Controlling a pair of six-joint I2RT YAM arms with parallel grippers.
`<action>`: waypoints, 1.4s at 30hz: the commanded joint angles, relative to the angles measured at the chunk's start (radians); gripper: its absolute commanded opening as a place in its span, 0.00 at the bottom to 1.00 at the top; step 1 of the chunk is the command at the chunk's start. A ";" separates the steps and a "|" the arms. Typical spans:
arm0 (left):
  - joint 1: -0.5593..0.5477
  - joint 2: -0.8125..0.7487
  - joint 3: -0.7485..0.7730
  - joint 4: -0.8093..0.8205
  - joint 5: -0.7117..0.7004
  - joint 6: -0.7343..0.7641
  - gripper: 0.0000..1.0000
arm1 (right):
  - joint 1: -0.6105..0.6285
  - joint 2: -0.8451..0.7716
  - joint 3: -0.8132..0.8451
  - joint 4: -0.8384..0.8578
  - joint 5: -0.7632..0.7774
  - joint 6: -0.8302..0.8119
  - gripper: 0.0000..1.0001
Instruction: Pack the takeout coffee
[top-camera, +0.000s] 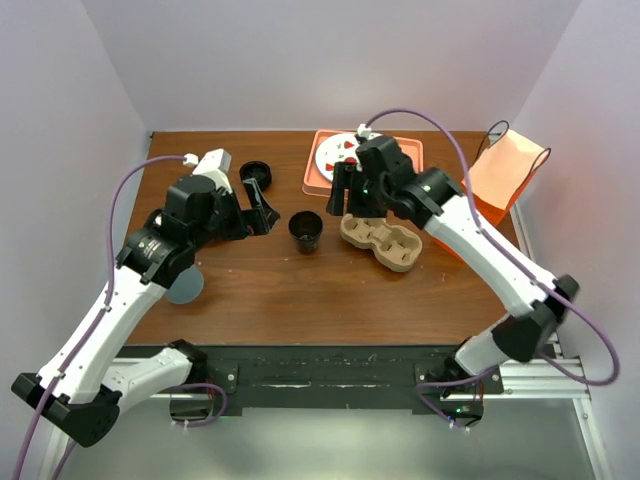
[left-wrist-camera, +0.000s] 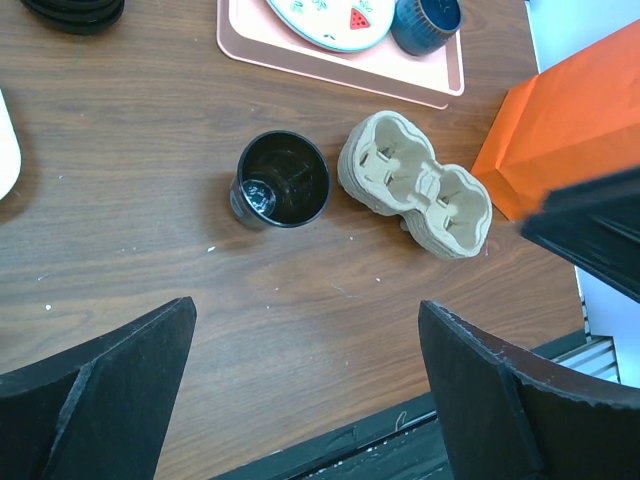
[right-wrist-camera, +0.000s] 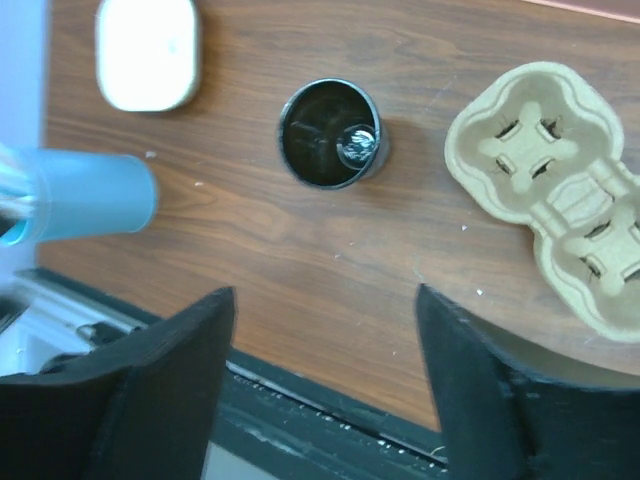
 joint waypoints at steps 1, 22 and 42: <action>-0.001 -0.019 -0.012 -0.011 -0.007 0.005 0.98 | 0.004 0.130 0.060 -0.024 0.036 -0.007 0.64; -0.001 -0.035 -0.026 -0.047 -0.033 0.043 0.97 | 0.004 0.440 0.193 0.042 0.065 -0.061 0.38; -0.001 -0.019 -0.035 -0.055 -0.039 0.047 0.97 | 0.002 0.530 0.207 0.029 0.100 -0.112 0.22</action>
